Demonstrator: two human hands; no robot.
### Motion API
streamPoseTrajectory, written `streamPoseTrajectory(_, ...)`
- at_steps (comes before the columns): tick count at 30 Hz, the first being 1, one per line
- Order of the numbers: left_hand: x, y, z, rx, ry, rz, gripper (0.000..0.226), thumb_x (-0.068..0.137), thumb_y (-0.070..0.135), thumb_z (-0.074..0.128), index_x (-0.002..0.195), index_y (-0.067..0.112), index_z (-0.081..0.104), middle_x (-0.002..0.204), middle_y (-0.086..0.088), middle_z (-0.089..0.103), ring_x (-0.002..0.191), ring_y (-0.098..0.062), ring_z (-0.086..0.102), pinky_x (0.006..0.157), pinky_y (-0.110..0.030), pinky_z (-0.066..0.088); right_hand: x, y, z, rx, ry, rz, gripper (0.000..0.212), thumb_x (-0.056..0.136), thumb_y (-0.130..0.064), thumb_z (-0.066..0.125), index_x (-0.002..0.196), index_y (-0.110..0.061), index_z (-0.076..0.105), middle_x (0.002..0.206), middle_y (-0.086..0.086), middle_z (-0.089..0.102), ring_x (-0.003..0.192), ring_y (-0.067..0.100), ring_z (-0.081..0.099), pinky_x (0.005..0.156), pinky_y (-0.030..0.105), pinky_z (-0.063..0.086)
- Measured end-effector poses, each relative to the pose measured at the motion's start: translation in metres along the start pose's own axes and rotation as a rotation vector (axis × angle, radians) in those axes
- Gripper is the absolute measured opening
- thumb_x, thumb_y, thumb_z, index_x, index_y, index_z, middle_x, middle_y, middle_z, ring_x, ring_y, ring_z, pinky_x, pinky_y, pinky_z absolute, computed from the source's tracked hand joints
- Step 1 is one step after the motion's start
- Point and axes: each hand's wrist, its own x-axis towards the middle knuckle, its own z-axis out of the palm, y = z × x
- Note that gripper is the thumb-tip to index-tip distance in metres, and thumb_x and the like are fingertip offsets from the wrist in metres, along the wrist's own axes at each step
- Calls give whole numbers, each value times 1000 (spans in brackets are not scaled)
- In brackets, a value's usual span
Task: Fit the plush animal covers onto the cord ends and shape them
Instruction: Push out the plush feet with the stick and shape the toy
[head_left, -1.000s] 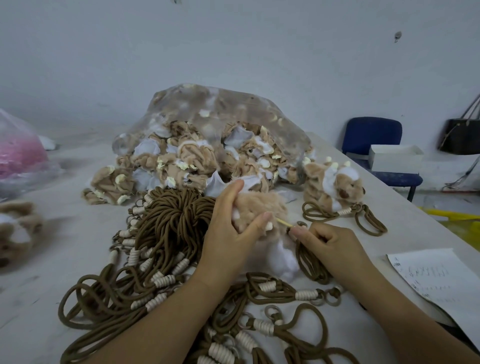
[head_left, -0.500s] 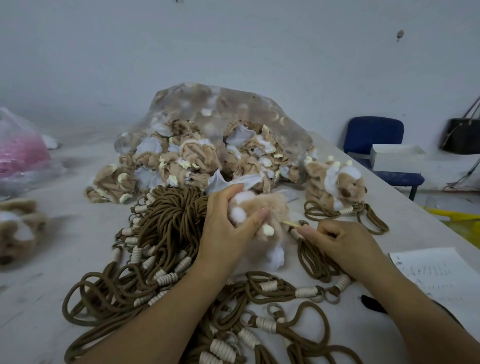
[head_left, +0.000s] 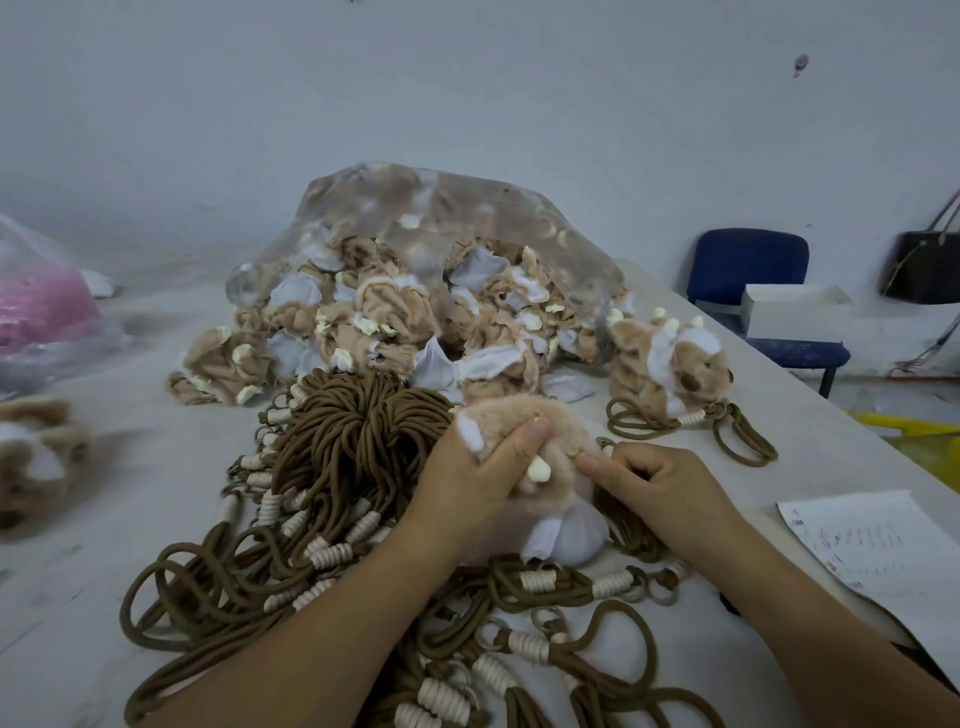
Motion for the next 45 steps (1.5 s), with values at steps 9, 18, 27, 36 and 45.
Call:
streamPoseTrajectory(9,-4,-8,-4,100,167,21,52,86,63,40,95,17,62,93,-6,64,88,-11,64,77,-26,51,3,2,0,-84,-18,-8,67,66,-74,57,55,-11,35,49,-5,35,46,7,35,44,14,30)
streamPoseTrajectory(18,-1,-10,-6,170,147,46,53,86,67,43,95,18,61,96,-12,61,90,-19,62,81,-39,51,3,-2,-16,-353,25,-165,65,68,-76,50,52,-14,39,45,-6,39,45,7,37,47,29,32)
streamPoseTrajectory(27,-2,-6,-4,159,229,82,58,85,69,43,108,18,59,108,-1,57,101,-5,58,87,-19,45,1,4,-10,-134,-3,-29,65,65,-72,57,58,-9,43,46,-9,39,44,2,36,45,13,31)
streamPoseTrajectory(36,-3,-5,1,157,157,97,46,87,59,43,102,17,57,101,-4,59,94,-9,60,82,-21,47,-3,4,-5,-22,26,-18,60,67,-65,62,51,-14,35,46,-8,34,43,2,34,45,8,31)
streamPoseTrajectory(45,-3,-2,0,66,82,2,30,92,52,49,108,32,64,102,7,67,92,-2,64,79,-17,50,-1,8,-15,-191,54,-17,62,65,-74,54,54,-15,41,44,-8,38,44,4,37,46,19,31)
